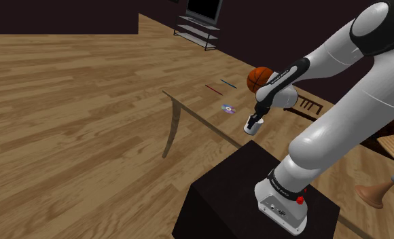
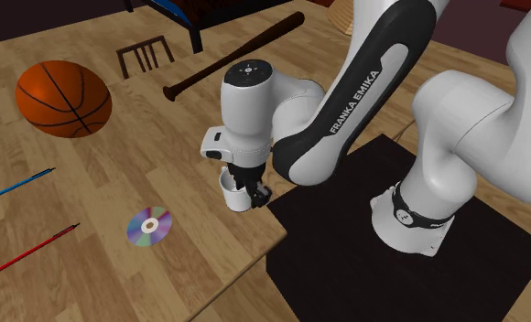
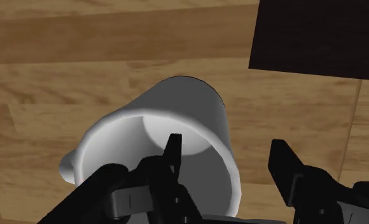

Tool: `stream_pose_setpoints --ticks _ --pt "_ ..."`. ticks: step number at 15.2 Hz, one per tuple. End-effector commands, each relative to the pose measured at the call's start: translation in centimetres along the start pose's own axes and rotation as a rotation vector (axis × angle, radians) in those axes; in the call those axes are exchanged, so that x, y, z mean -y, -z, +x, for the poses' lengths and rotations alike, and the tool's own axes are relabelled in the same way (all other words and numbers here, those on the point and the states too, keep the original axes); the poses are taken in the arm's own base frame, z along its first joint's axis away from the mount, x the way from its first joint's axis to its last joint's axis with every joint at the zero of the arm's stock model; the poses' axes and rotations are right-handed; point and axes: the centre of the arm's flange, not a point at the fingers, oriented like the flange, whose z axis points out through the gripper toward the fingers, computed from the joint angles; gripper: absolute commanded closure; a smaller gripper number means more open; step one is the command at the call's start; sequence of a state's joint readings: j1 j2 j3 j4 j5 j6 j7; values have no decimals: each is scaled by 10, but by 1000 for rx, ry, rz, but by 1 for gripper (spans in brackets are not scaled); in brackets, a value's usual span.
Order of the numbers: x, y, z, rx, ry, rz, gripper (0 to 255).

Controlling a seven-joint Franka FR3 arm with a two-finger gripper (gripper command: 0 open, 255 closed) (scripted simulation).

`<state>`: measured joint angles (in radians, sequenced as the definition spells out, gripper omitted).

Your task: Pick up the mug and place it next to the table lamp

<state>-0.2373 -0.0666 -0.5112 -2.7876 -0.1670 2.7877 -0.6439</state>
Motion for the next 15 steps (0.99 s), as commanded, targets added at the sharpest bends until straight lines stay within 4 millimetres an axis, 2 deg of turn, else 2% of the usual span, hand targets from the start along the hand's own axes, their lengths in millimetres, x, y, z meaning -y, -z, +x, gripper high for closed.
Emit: stream_pose_setpoints --ticks 1,9,15 --pt "0 0 0 0 0 0 255" --pt "0 0 0 0 0 0 255" --pt "-2 32 1 0 0 0 255"
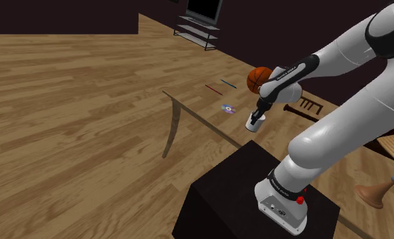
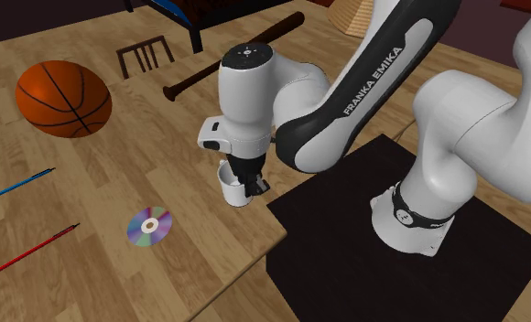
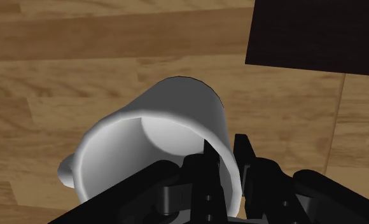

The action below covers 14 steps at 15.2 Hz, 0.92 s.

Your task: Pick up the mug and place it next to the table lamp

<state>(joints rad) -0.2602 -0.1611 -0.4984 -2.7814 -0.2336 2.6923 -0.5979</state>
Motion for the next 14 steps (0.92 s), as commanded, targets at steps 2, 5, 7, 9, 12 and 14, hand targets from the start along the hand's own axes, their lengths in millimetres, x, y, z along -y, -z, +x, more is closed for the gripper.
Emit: stream_pose_setpoints --ticks 2,5,7,9,12,14 --pt "-1 16 0 1 0 0 255" --pt "-2 32 1 1 0 0 255" --pt "-3 43 1 1 0 0 255" --pt "-4 53 1 1 0 0 255" --pt "-5 69 2 1 0 0 255" --pt "-5 79 2 1 0 0 255"
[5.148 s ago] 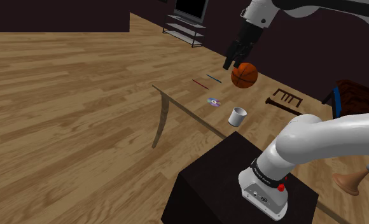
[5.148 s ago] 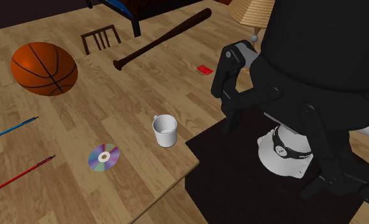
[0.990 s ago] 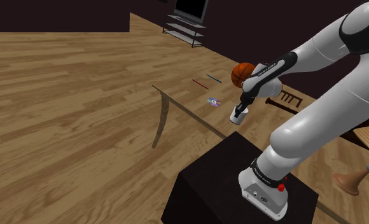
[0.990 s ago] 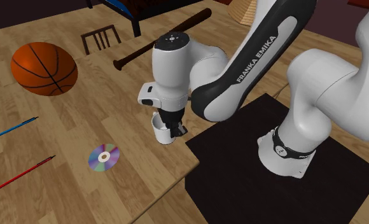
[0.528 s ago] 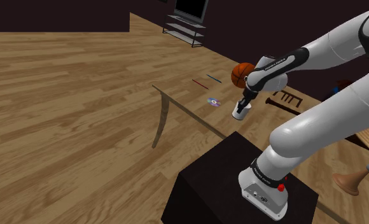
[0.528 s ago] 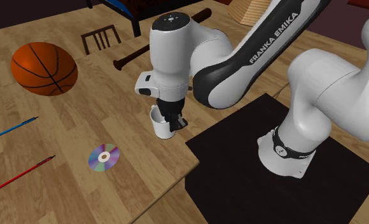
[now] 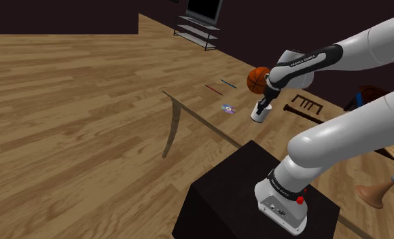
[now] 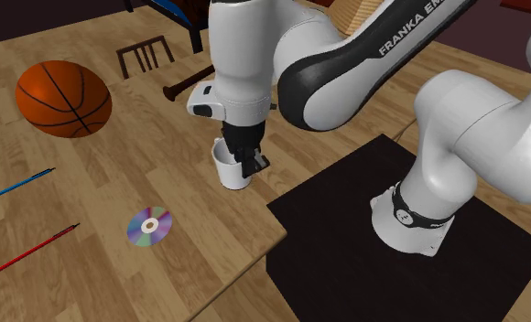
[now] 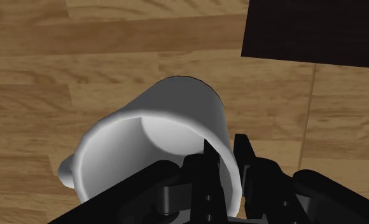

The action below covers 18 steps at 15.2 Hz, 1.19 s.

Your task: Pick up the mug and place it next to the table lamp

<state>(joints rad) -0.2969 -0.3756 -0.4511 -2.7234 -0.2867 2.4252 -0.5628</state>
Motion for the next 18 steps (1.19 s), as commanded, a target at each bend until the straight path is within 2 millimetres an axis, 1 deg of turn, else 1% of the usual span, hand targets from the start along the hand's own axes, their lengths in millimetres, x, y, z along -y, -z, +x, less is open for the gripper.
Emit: stream_pose_setpoints --ticks 1,18 --pt "2 10 0 1 0 0 255" --pt "-4 100 2 1 0 0 255"
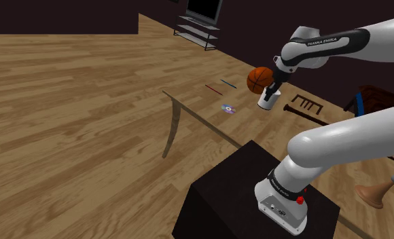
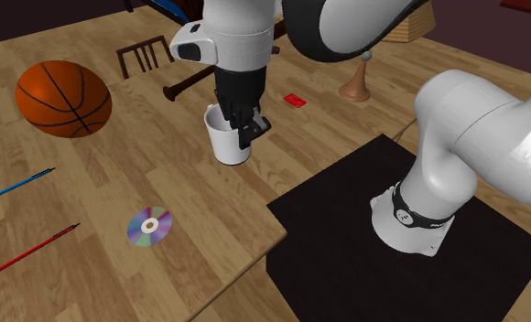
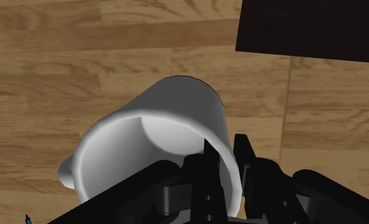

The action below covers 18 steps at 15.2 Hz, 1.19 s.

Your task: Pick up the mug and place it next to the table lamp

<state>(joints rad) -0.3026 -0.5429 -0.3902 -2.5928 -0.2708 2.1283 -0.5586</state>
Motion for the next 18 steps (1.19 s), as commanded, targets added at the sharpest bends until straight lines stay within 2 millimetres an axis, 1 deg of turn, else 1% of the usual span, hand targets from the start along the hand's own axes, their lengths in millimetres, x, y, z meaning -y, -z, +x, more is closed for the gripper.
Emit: stream_pose_setpoints --ticks 1,18 --pt "0 12 0 0 0 0 255" --pt "-6 101 2 0 0 0 255"
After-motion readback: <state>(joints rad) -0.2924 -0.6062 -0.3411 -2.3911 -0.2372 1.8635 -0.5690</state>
